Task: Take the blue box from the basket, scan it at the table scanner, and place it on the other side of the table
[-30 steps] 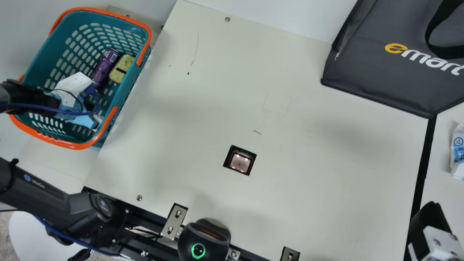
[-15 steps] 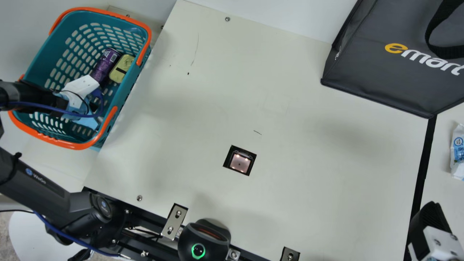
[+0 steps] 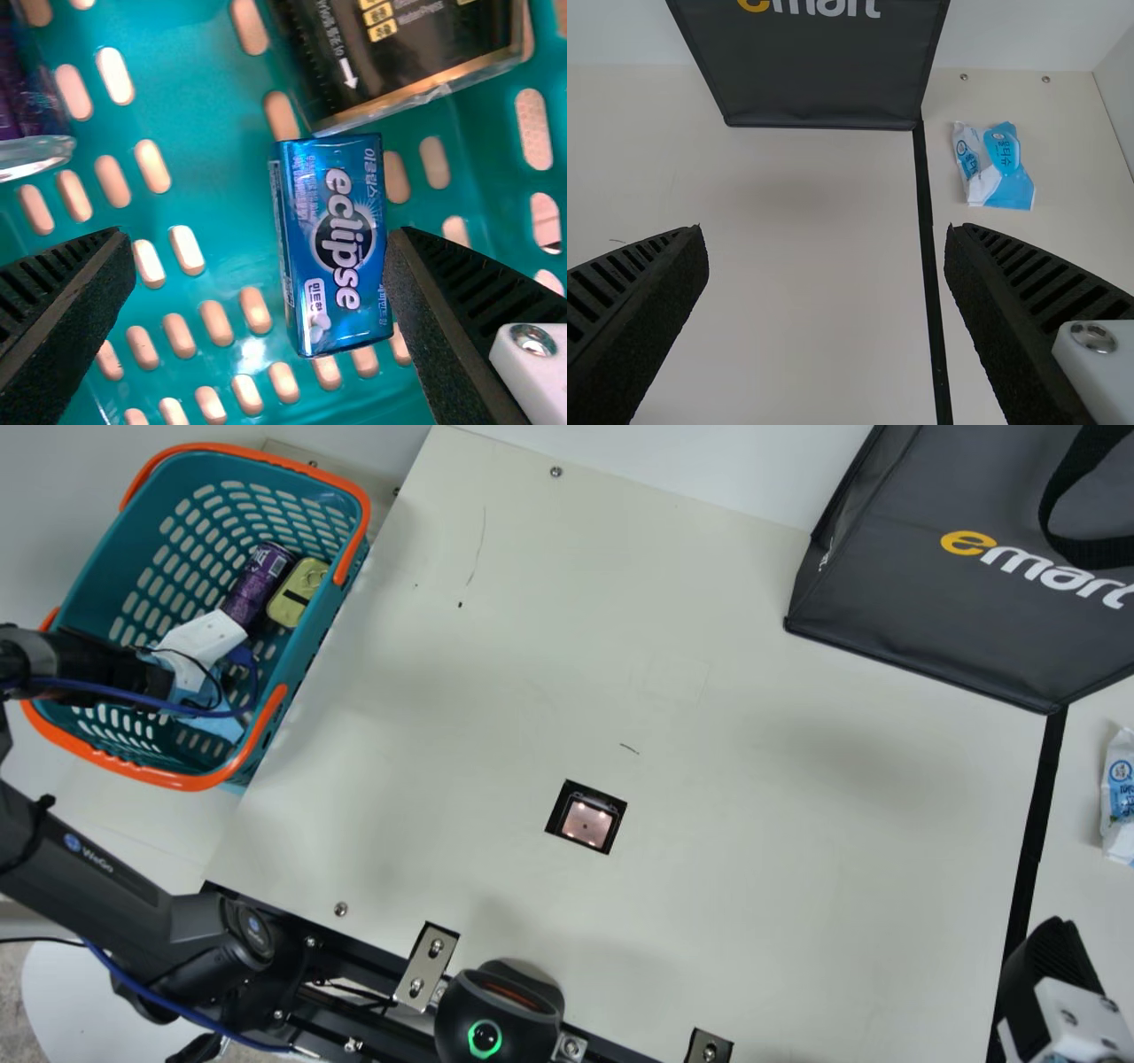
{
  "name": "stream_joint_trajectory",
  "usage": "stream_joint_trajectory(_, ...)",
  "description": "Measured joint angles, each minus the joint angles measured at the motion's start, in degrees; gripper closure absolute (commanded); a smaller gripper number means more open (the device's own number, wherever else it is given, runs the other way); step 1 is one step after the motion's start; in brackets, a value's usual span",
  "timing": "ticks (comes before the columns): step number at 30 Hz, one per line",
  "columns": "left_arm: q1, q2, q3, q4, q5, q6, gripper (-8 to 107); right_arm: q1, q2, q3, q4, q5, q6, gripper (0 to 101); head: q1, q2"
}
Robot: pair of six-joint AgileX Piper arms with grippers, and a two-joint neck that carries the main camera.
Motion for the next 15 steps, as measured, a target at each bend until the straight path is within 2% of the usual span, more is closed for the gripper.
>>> stream_joint_trajectory(5, 0.49, 0.25, 0.39, 0.94, -0.82, -0.78, 9, 0.0, 0.0, 0.0, 0.0, 0.0, 0.0, 6, 0.0, 0.0)
stream_joint_trajectory(15, 0.7, 0.21, -0.84, 6.07, 3.53, -7.57, 9, 0.0, 0.0, 0.0, 0.06, 0.08, 0.0, 6, 0.0, 0.0)
